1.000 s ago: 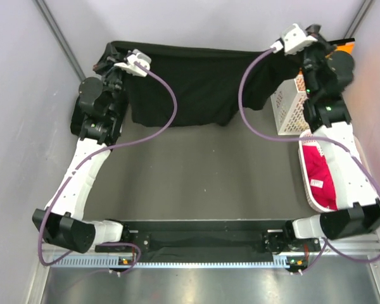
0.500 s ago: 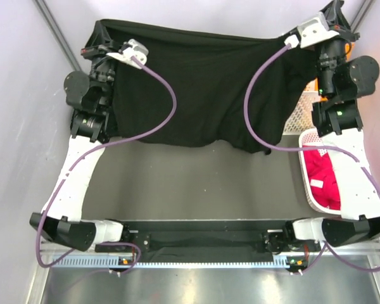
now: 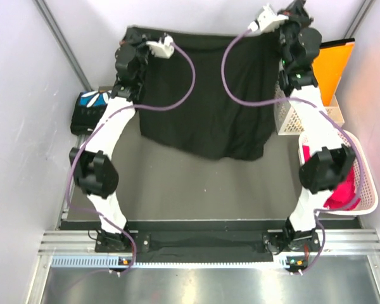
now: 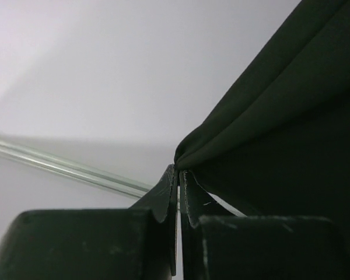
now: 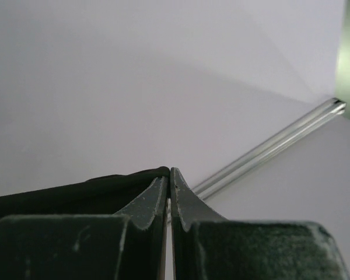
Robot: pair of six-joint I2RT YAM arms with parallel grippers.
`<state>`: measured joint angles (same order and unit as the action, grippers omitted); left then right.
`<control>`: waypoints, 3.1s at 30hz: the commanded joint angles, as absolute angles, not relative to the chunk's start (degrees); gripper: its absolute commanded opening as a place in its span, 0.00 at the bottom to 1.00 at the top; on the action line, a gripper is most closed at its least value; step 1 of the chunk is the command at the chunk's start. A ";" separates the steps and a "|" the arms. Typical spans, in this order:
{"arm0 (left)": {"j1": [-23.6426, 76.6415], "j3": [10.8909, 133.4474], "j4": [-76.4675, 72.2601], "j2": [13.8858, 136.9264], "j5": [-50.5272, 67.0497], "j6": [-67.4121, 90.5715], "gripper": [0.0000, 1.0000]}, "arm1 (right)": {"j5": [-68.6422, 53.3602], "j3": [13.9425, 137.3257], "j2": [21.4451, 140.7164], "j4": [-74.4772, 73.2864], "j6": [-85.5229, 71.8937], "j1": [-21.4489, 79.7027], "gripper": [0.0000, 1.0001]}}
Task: Fold and stack the t-shirts
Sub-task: Flatten the tshirt out
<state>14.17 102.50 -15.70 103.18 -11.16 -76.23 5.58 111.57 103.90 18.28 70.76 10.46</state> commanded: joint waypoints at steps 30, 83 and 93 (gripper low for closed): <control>17.84 32.69 -14.20 60.49 -3.08 -81.91 0.00 | -22.66 55.53 68.64 -22.69 64.76 16.00 0.00; 15.12 63.89 38.59 85.87 -22.85 -80.87 0.90 | -20.30 80.16 87.63 -48.35 62.24 17.77 0.60; 18.54 68.74 33.93 86.13 -15.56 -75.94 0.94 | -37.78 87.71 100.62 -58.53 55.01 4.84 0.56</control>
